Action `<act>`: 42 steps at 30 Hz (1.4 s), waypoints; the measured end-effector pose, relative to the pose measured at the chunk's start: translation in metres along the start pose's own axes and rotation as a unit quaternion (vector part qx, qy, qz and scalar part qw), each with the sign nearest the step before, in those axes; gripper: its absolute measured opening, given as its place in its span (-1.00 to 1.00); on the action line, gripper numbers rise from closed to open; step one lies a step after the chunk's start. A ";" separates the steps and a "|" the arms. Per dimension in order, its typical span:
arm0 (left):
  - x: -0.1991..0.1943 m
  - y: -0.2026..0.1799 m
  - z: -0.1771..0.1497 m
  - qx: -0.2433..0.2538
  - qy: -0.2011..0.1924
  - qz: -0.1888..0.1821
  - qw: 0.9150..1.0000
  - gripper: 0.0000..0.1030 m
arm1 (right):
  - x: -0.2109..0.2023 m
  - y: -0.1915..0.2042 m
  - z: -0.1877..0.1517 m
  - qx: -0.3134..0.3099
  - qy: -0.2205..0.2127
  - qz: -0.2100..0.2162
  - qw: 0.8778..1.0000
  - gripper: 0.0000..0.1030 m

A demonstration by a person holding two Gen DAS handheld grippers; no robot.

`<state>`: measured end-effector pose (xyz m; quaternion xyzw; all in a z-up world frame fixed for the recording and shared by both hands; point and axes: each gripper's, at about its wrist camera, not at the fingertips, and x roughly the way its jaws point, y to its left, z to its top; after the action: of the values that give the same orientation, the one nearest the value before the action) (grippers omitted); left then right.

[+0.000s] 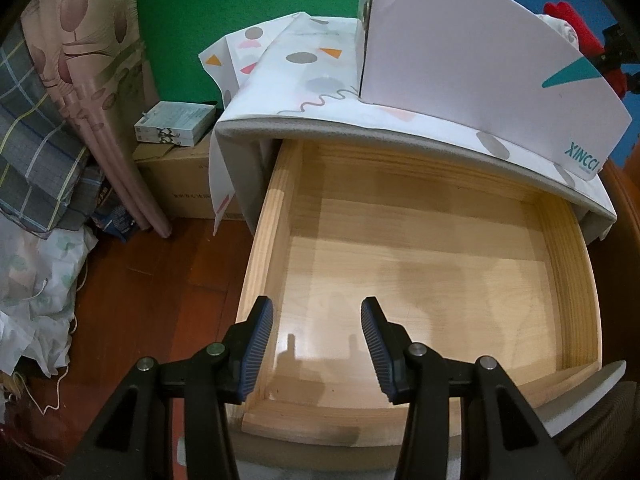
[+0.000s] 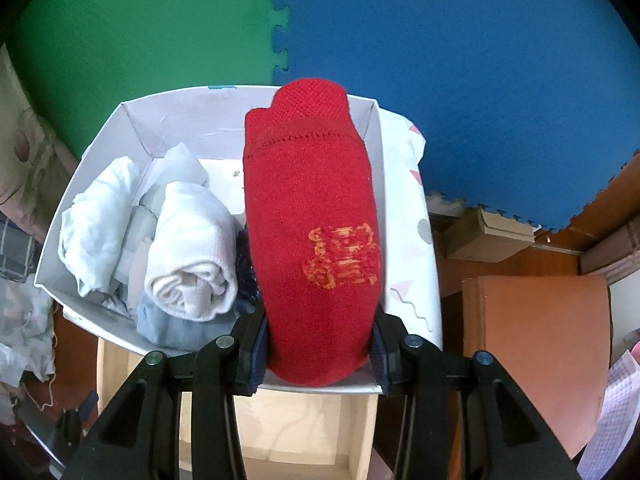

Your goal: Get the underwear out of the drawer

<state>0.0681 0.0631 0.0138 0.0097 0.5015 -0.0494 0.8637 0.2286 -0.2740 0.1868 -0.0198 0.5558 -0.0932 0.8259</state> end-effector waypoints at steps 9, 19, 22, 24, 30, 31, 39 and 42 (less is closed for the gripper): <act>0.001 -0.002 0.000 0.003 0.001 0.002 1.000 -0.09 | 0.019 0.012 0.007 0.000 0.009 0.004 1.000 -0.20; 0.002 -0.003 -0.002 0.010 0.001 0.005 1.000 -0.09 | 0.013 0.009 0.004 0.007 -0.015 0.016 1.000 0.06; 0.002 -0.003 -0.002 0.010 0.000 0.005 1.000 -0.09 | 0.007 0.010 0.005 0.003 -0.028 0.014 1.000 0.18; 0.002 -0.003 -0.002 0.010 0.001 0.006 1.000 -0.09 | 0.005 0.011 0.005 0.000 -0.030 0.012 0.999 0.21; 0.002 -0.003 -0.002 0.010 0.001 0.006 1.000 -0.09 | -0.012 0.009 -0.006 0.000 -0.057 0.019 0.998 0.58; 0.002 -0.003 -0.002 0.010 0.001 0.006 1.000 -0.09 | -0.015 0.008 -0.009 0.002 -0.064 0.019 0.998 0.58; 0.002 -0.005 -0.003 0.015 -0.001 0.014 1.000 -0.09 | -0.049 0.001 -0.055 0.022 -0.104 0.058 0.993 0.73; 0.001 -0.006 -0.004 0.017 -0.001 0.017 1.000 -0.09 | -0.056 0.003 -0.084 0.015 -0.117 0.058 0.991 0.82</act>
<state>0.0645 0.0572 0.0113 0.0329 0.4991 -0.0429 0.8648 0.1308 -0.2550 0.2052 0.0140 0.4541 -0.0500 0.8894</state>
